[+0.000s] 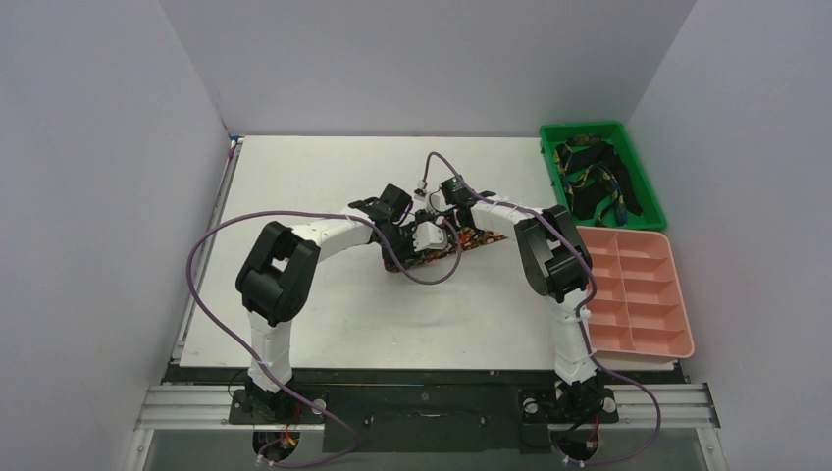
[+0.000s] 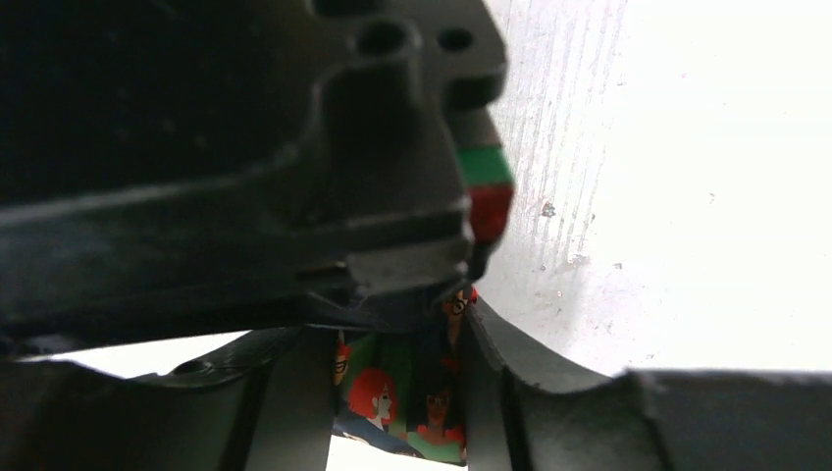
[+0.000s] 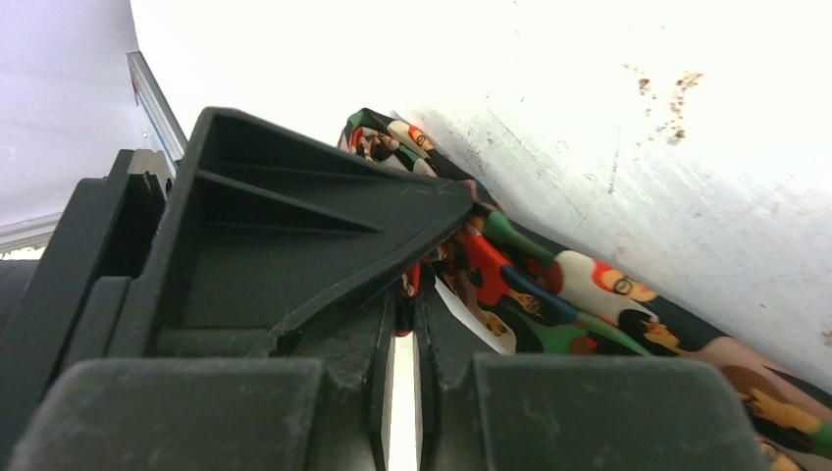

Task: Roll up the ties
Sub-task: Roll the tie at the center of the board.

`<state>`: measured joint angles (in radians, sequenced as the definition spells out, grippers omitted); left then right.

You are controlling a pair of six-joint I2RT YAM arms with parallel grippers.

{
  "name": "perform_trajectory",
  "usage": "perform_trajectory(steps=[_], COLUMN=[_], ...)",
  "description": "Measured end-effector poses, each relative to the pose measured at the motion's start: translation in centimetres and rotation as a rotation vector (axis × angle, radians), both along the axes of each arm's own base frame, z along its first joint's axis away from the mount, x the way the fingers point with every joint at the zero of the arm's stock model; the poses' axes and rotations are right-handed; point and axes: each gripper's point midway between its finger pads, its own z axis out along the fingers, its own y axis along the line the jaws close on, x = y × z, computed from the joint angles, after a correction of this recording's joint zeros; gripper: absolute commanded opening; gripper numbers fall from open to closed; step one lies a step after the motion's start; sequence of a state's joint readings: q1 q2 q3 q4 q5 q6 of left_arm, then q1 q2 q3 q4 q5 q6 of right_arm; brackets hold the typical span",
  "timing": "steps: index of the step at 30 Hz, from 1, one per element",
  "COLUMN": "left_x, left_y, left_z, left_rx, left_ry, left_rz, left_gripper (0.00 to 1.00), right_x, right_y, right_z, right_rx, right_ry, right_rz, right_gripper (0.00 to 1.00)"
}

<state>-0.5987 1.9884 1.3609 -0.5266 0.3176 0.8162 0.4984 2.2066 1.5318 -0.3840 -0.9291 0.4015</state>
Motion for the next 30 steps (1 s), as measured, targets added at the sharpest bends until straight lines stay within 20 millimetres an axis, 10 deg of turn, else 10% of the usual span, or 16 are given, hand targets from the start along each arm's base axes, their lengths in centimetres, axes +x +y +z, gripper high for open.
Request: perform_trajectory(steps=[4,11,30], left_x=[-0.2,-1.4,-1.6], left_y=[0.3,1.3,2.8], left_z=[-0.1,-0.1,-0.1], left_rx=[0.01,-0.001,0.007], left_ry=[0.01,0.043,0.038], left_rz=[-0.007,-0.025,-0.004], left_gripper=[0.22,0.69,0.83], right_x=[0.1,0.1,0.1], right_y=[-0.1,0.2,0.9], right_z=[0.1,0.3,0.9], right_rx=[0.003,0.009,0.017], right_ry=[0.005,0.012,-0.019], right_rz=[-0.005,-0.008,0.016], right_gripper=[0.0,0.0,0.0])
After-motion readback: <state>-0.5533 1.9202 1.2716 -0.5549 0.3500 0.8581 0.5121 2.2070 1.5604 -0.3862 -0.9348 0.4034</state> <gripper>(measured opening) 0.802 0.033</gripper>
